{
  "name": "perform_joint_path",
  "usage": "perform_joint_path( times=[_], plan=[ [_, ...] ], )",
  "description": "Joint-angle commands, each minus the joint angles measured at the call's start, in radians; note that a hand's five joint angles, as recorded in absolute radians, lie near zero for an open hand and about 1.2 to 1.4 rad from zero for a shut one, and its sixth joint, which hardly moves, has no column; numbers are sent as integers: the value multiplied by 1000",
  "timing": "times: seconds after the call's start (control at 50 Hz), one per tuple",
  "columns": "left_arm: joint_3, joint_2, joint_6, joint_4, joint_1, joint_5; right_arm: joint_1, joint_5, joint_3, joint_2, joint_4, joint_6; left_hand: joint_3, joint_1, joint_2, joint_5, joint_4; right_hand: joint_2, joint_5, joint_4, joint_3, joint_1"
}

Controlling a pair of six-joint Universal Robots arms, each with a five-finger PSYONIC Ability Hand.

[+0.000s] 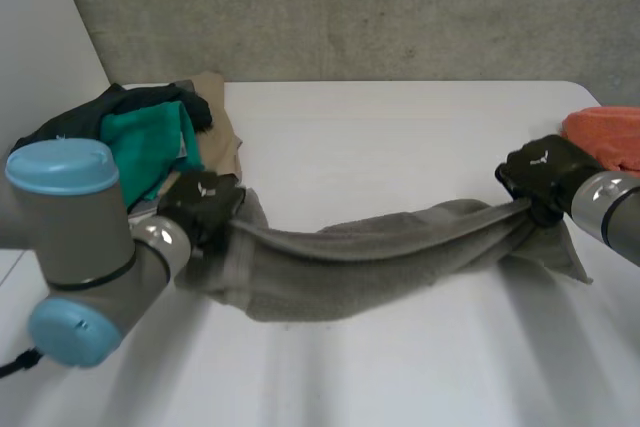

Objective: Fold the laundry.

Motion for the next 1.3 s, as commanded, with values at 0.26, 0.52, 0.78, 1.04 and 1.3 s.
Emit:
perform_joint_path(
  times=[0.26, 0.52, 0.78, 1.04, 1.3],
  plan=[
    [419, -5, 34, 858, -31, -106, 49, 119, -229, 15, -1007, 91, 204, 245, 200, 239, 198, 209, 209, 195, 199, 275],
    [103, 51, -86, 712, -11, -106, 39, 83, -39, 0, -655, 118, 204, 245, 200, 239, 198, 209, 209, 195, 199, 275],
    [-107, -44, -84, 664, 21, -104, -88, -75, 48, 187, -432, 175, 204, 245, 200, 239, 198, 209, 209, 195, 199, 275],
    [-126, 66, -89, 562, 52, -93, -226, -85, -122, 285, -198, 459, 204, 245, 200, 239, 198, -400, -400, -413, -409, -334],
    [-137, 152, -79, 388, 53, -52, -272, -98, -127, 244, -90, 477, 204, 245, 200, 239, 198, 209, 209, 195, 199, 275]
  ],
)
